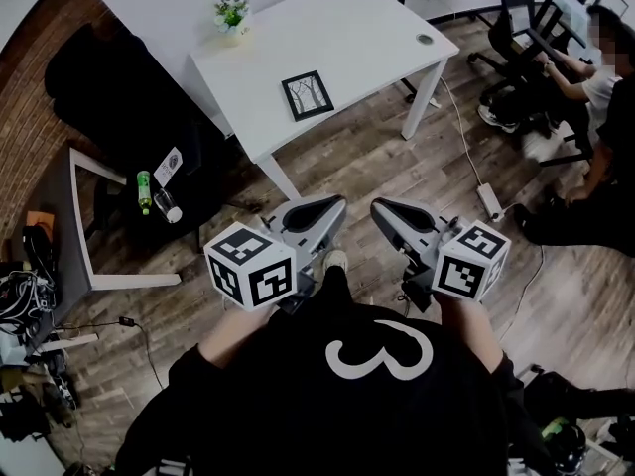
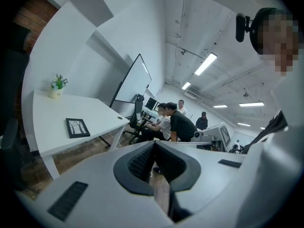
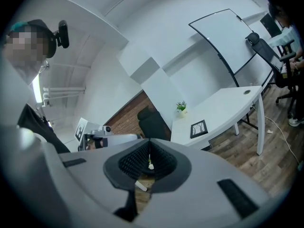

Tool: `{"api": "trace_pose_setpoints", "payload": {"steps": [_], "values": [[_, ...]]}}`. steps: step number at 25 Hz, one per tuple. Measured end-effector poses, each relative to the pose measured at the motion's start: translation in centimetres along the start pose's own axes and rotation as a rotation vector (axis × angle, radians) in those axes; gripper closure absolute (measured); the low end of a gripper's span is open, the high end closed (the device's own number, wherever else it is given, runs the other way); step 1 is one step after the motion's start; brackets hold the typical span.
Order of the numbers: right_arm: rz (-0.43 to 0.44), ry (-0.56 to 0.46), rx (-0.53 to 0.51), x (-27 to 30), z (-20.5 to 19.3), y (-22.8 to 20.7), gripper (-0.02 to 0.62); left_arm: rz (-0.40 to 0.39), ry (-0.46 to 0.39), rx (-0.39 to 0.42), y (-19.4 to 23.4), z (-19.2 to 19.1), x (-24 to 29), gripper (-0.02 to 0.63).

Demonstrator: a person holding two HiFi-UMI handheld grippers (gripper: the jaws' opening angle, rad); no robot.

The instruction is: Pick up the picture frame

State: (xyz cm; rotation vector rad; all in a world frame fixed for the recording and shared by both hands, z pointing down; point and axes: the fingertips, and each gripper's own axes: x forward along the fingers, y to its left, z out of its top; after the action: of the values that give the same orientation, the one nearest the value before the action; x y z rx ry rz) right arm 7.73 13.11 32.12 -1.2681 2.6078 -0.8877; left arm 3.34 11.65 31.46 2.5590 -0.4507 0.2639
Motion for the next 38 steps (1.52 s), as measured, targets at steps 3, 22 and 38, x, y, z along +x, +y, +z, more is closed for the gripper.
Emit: {"api": "trace_pose_setpoints", "payload": {"steps": [3, 22, 38], "values": [[-0.006, 0.005, 0.006, 2.5, 1.3, -1.7, 0.571, -0.001, 0.002, -0.017, 3.0, 1.4, 0.9, 0.591], [-0.038, 0.061, 0.038, 17.0, 7.2, -10.5, 0.571, -0.004, 0.000, -0.039, 19.0, 9.0, 4.5, 0.589], [0.081, 0.158, 0.072, 23.7, 10.2, -18.0, 0.571, 0.144, 0.004, -0.145, 27.9, 11.2, 8.8, 0.589]]}}
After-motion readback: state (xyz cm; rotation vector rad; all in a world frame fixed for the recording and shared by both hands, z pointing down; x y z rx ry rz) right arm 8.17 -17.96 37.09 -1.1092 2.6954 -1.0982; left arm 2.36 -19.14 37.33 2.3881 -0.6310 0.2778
